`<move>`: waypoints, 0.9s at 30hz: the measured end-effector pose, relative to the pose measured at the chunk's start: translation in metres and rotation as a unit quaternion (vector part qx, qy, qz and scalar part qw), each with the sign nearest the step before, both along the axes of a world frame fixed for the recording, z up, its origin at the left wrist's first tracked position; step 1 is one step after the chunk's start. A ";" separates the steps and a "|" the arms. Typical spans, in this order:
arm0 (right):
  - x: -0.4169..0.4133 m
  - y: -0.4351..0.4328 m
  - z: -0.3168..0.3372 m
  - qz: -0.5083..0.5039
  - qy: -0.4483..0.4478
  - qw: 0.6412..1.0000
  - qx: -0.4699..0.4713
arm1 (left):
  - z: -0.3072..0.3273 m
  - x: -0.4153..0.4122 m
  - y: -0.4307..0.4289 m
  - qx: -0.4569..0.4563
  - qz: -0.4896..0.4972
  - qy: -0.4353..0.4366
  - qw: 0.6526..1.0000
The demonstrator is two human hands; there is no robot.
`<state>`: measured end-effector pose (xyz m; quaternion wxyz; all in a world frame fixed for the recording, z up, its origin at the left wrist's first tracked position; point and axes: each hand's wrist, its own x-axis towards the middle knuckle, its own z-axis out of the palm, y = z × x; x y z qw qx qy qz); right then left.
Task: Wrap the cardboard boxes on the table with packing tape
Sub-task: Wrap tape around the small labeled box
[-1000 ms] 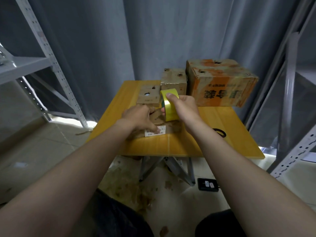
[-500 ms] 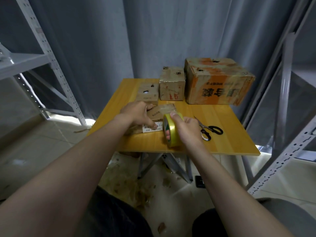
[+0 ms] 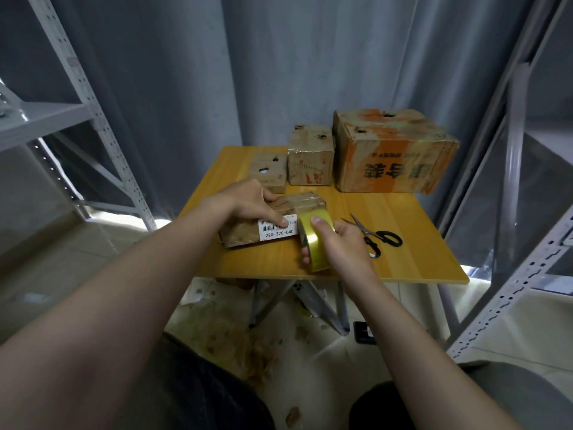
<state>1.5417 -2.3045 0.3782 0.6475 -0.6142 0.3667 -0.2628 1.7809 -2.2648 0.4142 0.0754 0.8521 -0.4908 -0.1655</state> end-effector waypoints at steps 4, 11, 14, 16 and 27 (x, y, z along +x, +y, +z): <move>-0.005 -0.003 0.026 0.013 -0.057 0.996 -0.063 | 0.020 0.005 0.000 0.074 -0.016 0.065 0.995; 0.024 -0.021 0.060 0.005 -0.087 0.988 -0.125 | 0.019 0.000 0.003 -0.014 -0.020 0.102 0.994; 0.038 -0.033 0.064 -0.013 -0.086 0.991 -0.103 | 0.019 -0.006 0.003 -0.086 -0.043 0.077 0.992; 0.044 -0.037 0.065 -0.015 -0.082 0.991 -0.104 | 0.020 -0.016 0.004 -0.073 -0.074 0.062 0.993; 0.030 -0.022 0.045 -0.014 -0.086 0.989 -0.123 | -0.002 -0.032 0.012 -0.147 -0.101 0.018 0.984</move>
